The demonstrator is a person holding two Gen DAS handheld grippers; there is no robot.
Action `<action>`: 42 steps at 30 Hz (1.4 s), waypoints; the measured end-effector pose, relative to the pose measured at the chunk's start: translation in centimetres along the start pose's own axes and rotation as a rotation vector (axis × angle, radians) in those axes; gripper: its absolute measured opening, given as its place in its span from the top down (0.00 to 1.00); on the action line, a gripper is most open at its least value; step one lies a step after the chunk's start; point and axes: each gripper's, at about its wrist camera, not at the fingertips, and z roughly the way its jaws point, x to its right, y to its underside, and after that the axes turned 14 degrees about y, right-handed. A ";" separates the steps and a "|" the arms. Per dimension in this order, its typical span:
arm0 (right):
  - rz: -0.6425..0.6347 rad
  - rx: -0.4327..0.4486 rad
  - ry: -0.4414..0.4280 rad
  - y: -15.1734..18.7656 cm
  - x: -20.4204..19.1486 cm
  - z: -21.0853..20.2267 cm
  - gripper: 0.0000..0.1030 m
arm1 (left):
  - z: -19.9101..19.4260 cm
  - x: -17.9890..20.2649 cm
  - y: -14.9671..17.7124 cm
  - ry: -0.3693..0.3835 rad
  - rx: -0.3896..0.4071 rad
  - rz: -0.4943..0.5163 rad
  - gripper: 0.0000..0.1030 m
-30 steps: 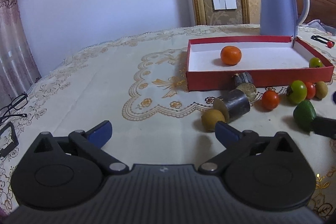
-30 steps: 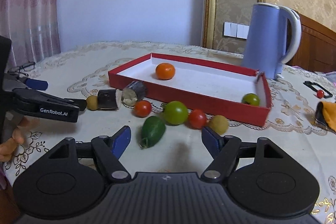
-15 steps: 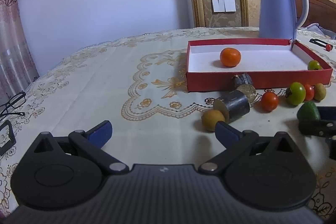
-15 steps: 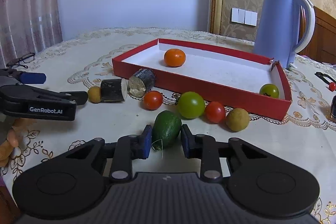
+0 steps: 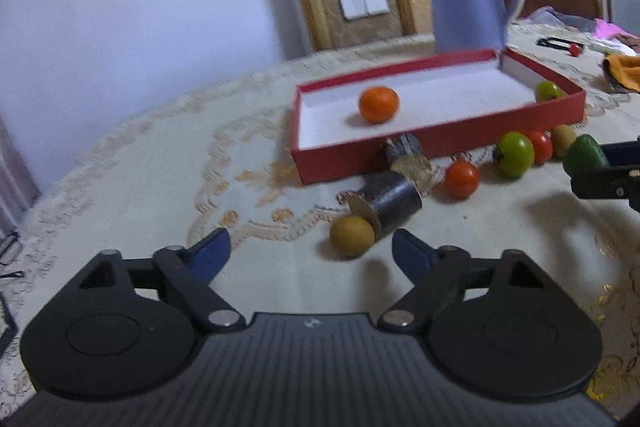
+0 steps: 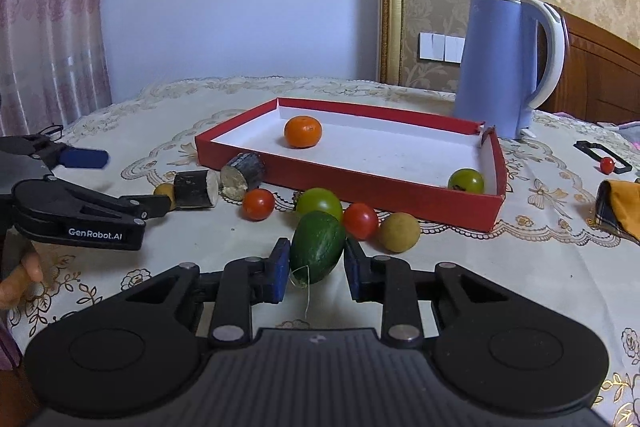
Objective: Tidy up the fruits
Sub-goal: 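Grasp the brown kiwi with the left gripper and lower it into the box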
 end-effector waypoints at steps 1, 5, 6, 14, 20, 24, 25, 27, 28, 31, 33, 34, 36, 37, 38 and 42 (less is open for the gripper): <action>0.005 0.001 -0.005 0.0 0.1 0.0 0.73 | 0.3 -0.3 0.0 0.027 -0.018 0.003 0.27; 0.010 0.002 -0.009 0.2 0.1 0.1 0.73 | 1.3 -0.9 -0.4 0.128 -0.043 0.038 0.43; 0.011 0.001 -0.009 0.2 0.1 0.2 0.73 | 1.5 -1.2 -0.5 0.154 -0.047 0.041 0.49; 0.008 0.005 -0.012 0.2 -0.1 0.0 0.73 | 2.5 -2.5 -1.4 0.289 -0.074 -0.005 0.76; 0.003 0.023 -0.012 -0.1 0.0 -0.4 0.73 | 0.0 -1.3 -1.0 0.228 -0.005 0.011 0.76; -0.002 0.042 -0.004 -0.4 0.2 -0.7 0.73 | -2.2 -0.2 -1.8 0.187 0.074 0.021 0.76; -0.002 0.045 -0.003 -0.5 0.3 -0.7 0.73 | -2.5 0.1 -2.3 0.181 0.093 0.020 0.76; -0.005 0.053 0.007 -0.7 0.5 -0.8 0.73 | -2.8 0.7 -3.4 0.169 0.131 0.011 0.76; -0.006 0.056 0.010 -0.8 0.6 -0.8 0.73 | -2.8 1.2 -4.2 0.156 0.154 0.014 0.76; -0.005 0.066 0.012 -0.9 0.9 -1.2 0.73 | -1.8 2.1 -6.5 0.148 0.177 -0.002 0.76; -0.006 0.072 0.018 -1.0 1.2 -1.3 0.73 | -0.2 2.5 -8.3 0.152 0.166 -0.027 0.76; -0.006 0.074 0.021 -1.1 1.3 -1.4 0.73 | 0.6 2.9 -9.0 0.158 0.161 -0.027 0.76; -0.004 0.079 0.029 -1.2 1.7 -1.3 0.73 | 2.1 3.5 -10.3 0.149 0.156 -0.022 0.76; -0.002 0.081 0.033 -1.3 1.9 -1.4 0.73 | 3.1 3.8 -11.0 0.140 0.150 -0.016 0.76; 0.001 0.084 0.036 -1.4 2.1 -1.4 0.73 | 4.1 4.0 -11.7 0.134 0.149 -0.015 0.76; 0.015 0.096 0.037 -1.5 2.9 -1.7 0.73 | 7.9 4.9 -13.9 0.122 0.108 -0.027 0.76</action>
